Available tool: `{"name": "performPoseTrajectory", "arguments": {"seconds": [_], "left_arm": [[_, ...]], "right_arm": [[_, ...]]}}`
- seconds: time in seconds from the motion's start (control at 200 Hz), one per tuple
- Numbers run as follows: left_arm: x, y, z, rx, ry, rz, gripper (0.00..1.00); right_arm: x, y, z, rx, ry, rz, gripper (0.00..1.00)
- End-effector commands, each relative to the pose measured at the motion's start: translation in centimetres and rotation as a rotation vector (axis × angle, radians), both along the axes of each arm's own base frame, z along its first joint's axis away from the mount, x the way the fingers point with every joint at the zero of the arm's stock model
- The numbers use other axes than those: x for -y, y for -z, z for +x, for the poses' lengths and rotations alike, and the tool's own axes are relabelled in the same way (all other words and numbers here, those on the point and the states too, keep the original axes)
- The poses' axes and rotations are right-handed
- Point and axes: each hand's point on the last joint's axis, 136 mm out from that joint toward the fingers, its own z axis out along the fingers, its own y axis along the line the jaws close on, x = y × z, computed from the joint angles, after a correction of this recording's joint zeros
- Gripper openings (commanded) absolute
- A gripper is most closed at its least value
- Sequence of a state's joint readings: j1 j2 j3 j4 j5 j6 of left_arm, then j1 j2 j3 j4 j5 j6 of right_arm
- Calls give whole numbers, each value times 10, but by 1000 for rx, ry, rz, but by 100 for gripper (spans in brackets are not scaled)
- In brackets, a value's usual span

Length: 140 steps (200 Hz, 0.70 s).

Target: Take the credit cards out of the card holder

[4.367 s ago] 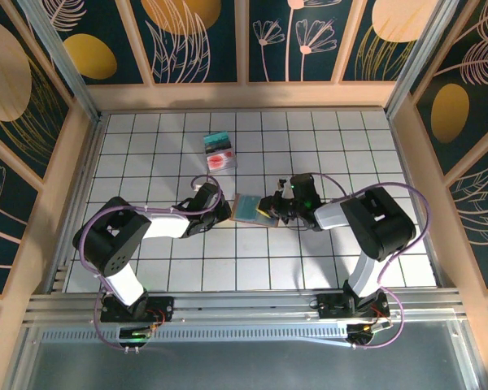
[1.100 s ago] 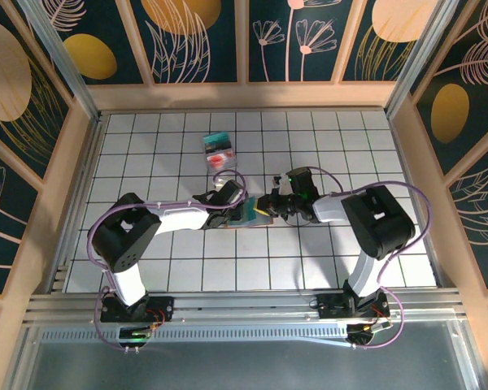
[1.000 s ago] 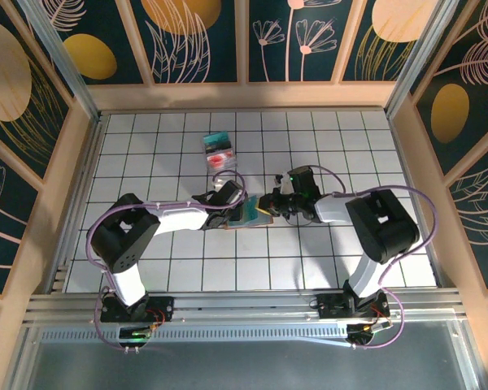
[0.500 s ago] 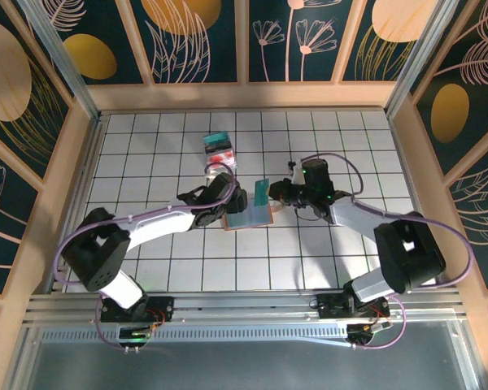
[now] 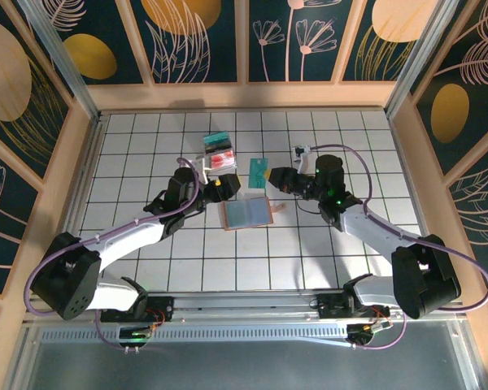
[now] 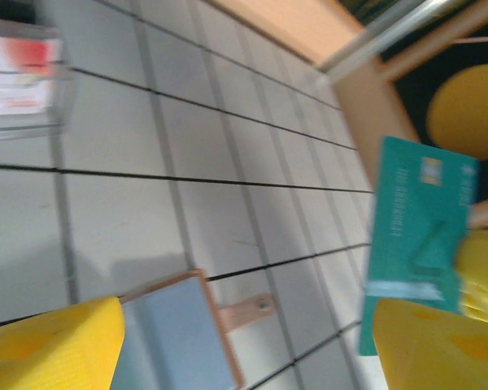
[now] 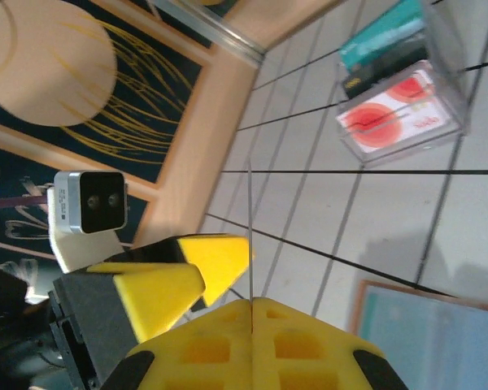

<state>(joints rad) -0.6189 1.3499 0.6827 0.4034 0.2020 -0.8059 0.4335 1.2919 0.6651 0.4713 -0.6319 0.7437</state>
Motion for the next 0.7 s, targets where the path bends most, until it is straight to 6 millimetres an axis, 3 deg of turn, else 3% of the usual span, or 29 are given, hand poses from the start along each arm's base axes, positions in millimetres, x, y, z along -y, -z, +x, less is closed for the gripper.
{"name": "performPoseTrajectory", "arguments": {"seconds": [0.0,0.24,0.695], "left_arm": [[19,-35,-9,115,133,-126,80],[29,-55,-11,156,186,-223,79],[36,-73,-4,196,215,-270,56]], "right_arm": [[-5,-30,-8,78,-55,103,0],[-8,-36,-10,87,-82,150,0],[-21,-36,-20,90,-154,178,0]]}}
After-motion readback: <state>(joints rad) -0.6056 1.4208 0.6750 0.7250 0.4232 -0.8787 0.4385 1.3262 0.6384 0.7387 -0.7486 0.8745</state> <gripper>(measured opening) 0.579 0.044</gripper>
